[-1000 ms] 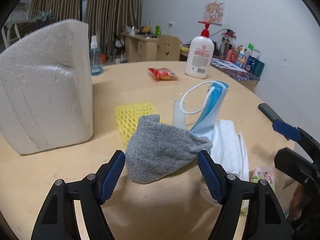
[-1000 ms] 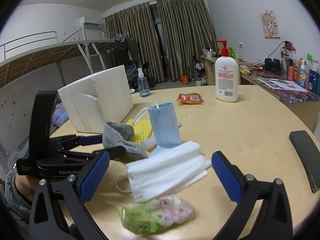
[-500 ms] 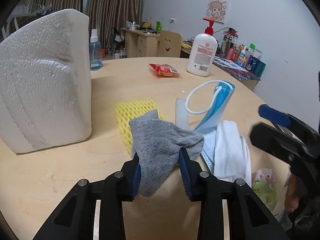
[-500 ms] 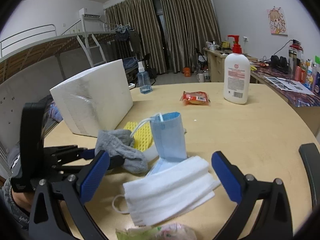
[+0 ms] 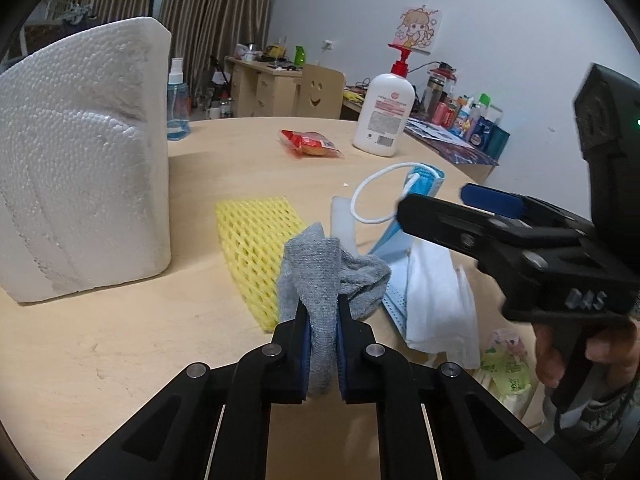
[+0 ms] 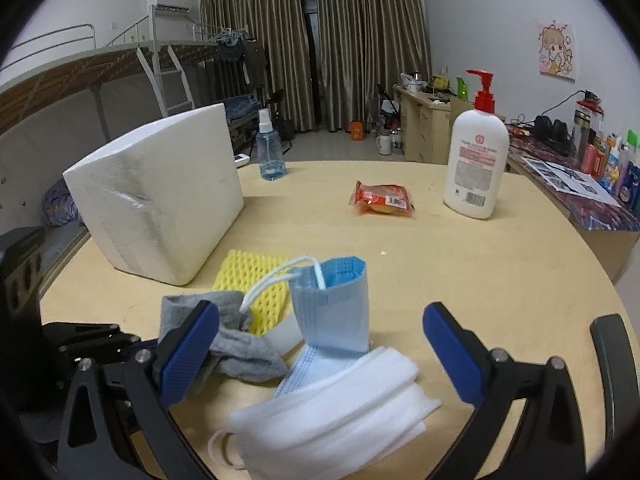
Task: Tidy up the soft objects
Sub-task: 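Close the left gripper on the grey sock while the right gripper grasps the blue mask, then lift the sock and mask and carry both over the white foam box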
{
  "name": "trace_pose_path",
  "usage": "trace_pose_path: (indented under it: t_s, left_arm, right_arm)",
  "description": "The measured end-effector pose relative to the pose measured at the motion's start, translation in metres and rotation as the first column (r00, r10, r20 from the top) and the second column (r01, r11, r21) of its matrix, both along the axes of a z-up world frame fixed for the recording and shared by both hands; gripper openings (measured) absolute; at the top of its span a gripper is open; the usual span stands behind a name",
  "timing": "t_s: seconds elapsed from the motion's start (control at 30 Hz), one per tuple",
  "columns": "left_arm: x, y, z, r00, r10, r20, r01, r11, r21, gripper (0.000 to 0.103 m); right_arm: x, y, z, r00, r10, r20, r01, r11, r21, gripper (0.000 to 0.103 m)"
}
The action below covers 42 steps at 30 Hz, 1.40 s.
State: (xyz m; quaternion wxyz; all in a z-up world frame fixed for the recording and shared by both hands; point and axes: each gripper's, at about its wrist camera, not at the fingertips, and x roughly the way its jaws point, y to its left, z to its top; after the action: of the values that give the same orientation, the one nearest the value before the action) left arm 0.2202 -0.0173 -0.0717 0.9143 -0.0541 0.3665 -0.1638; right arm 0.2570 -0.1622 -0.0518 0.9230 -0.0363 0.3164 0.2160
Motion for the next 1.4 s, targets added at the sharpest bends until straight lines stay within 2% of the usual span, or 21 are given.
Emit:
trace_pose_path:
  t_s: [0.07, 0.17, 0.23, 0.3, 0.37, 0.43, 0.6, 0.7, 1.0, 1.27, 1.4]
  left_arm:
    - [-0.001, 0.0, 0.0, 1.0, -0.009, -0.001, 0.009, 1.0, -0.007, 0.011]
    - [-0.002, 0.002, 0.001, 1.0, -0.018, 0.0, 0.018, 1.0, -0.021, 0.01]
    - [-0.002, 0.003, 0.001, 1.0, -0.019, -0.001, 0.019, 0.999, -0.031, 0.01]
    - [-0.001, 0.005, 0.001, 1.0, -0.018, -0.002, 0.018, 0.999, -0.036, 0.01]
    - [-0.002, 0.006, 0.001, 1.0, -0.022, -0.003, 0.021, 0.999, -0.039, 0.01]
    - [-0.003, 0.006, 0.002, 1.0, -0.026, -0.002, 0.026, 0.999, -0.042, 0.01]
    - [-0.006, 0.009, 0.005, 1.0, -0.021, 0.011, 0.022, 0.998, -0.054, 0.01]
    - [-0.009, 0.011, 0.007, 0.999, -0.023, 0.025, 0.025, 0.998, -0.062, 0.01]
    - [-0.023, 0.021, 0.033, 0.995, 0.001, 0.104, 0.006, 0.998, -0.065, 0.01]
    - [-0.047, 0.026, 0.063, 0.978, 0.03, 0.205, -0.021, 0.999, -0.046, 0.01]
    - [-0.062, 0.027, 0.074, 0.965, 0.039, 0.259, -0.03, 0.999, -0.038, 0.01]
  right_arm:
    - [0.004, 0.003, -0.001, 1.0, 0.002, -0.014, -0.002, 1.0, -0.001, 0.101]
    - [0.013, 0.004, -0.005, 0.999, -0.01, -0.045, 0.009, 1.0, -0.006, 0.089]
    - [0.016, 0.004, -0.007, 0.998, -0.009, -0.068, 0.009, 1.0, -0.003, 0.075]
    - [0.017, 0.005, -0.01, 0.997, -0.015, -0.081, 0.014, 1.0, -0.013, 0.069]
    - [0.018, 0.005, -0.013, 0.995, -0.02, -0.095, 0.018, 1.0, -0.019, 0.057]
    - [0.019, 0.007, -0.015, 0.994, -0.017, -0.108, 0.014, 1.0, -0.024, 0.041]
    - [0.017, 0.005, -0.014, 0.994, -0.001, -0.114, 0.001, 1.0, 0.001, 0.021]
    - [0.011, 0.001, -0.007, 0.996, 0.016, -0.084, -0.013, 0.999, 0.034, 0.017]
    - [-0.01, -0.009, 0.026, 1.0, 0.016, 0.019, -0.018, 0.991, 0.13, 0.017]
    - [-0.035, -0.016, 0.058, 0.993, 0.025, 0.112, -0.049, 0.976, 0.214, 0.017]
    - [-0.052, -0.014, 0.071, 0.986, 0.025, 0.165, -0.061, 0.974, 0.218, 0.018]
